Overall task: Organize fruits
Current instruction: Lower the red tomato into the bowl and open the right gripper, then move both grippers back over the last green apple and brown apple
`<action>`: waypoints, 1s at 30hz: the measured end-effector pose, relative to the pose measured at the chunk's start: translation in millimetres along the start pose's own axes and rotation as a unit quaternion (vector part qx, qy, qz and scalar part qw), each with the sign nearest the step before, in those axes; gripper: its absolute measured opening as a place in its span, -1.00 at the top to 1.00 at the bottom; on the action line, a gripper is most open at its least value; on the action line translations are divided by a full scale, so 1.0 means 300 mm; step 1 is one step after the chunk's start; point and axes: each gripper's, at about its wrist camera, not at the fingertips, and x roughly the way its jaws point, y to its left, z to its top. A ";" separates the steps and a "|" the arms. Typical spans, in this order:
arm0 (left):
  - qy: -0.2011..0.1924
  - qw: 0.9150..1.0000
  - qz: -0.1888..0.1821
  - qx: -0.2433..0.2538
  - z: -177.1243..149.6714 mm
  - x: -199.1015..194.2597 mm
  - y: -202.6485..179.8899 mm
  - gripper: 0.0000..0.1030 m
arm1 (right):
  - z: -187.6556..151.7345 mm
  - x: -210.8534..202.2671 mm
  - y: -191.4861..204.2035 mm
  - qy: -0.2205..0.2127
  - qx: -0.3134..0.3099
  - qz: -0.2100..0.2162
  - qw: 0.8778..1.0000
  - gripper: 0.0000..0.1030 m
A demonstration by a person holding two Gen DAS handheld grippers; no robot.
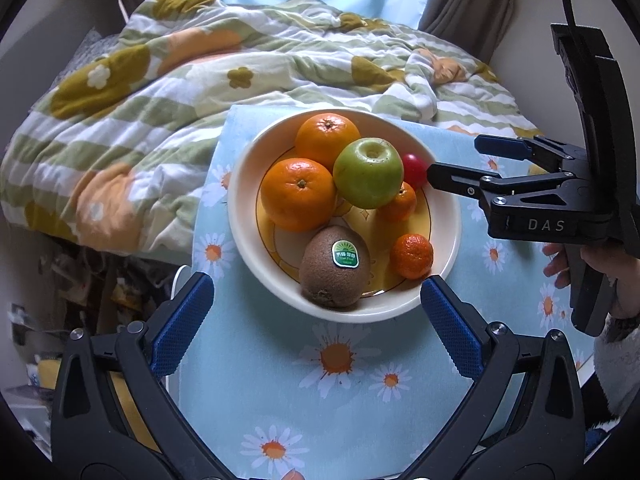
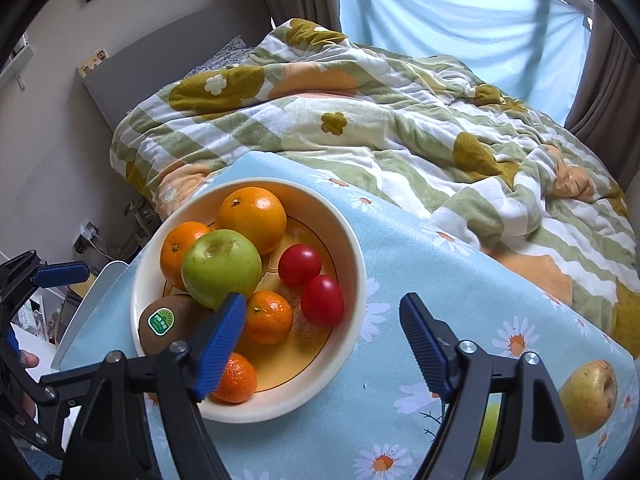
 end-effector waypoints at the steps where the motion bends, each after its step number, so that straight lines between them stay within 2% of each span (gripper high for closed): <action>1: -0.001 1.000 0.000 0.000 -0.002 -0.005 0.002 -1.00 | -0.004 -0.009 -0.003 -0.003 0.004 0.000 1.000 -0.81; 4: -0.004 1.000 0.002 0.004 -0.004 -0.022 0.005 -1.00 | -0.012 -0.038 0.003 -0.010 0.008 -0.010 1.000 -0.95; 13: -0.026 0.999 -0.001 0.035 0.014 -0.135 -0.009 -1.00 | -0.037 -0.210 0.038 -0.046 0.036 -0.011 0.998 -0.95; 20: -0.051 0.997 -0.014 0.062 0.055 -0.203 -0.044 -1.00 | -0.090 -0.367 0.051 -0.061 0.065 -0.048 0.995 -0.95; 25: -0.066 0.994 -0.020 0.084 0.087 -0.229 -0.121 -1.00 | -0.152 -0.467 -0.009 -0.069 0.098 -0.087 0.989 -0.95; 30: -0.074 0.993 -0.032 0.087 0.093 -0.242 -0.241 -1.00 | -0.214 -0.530 -0.117 -0.062 0.117 -0.087 0.987 -0.95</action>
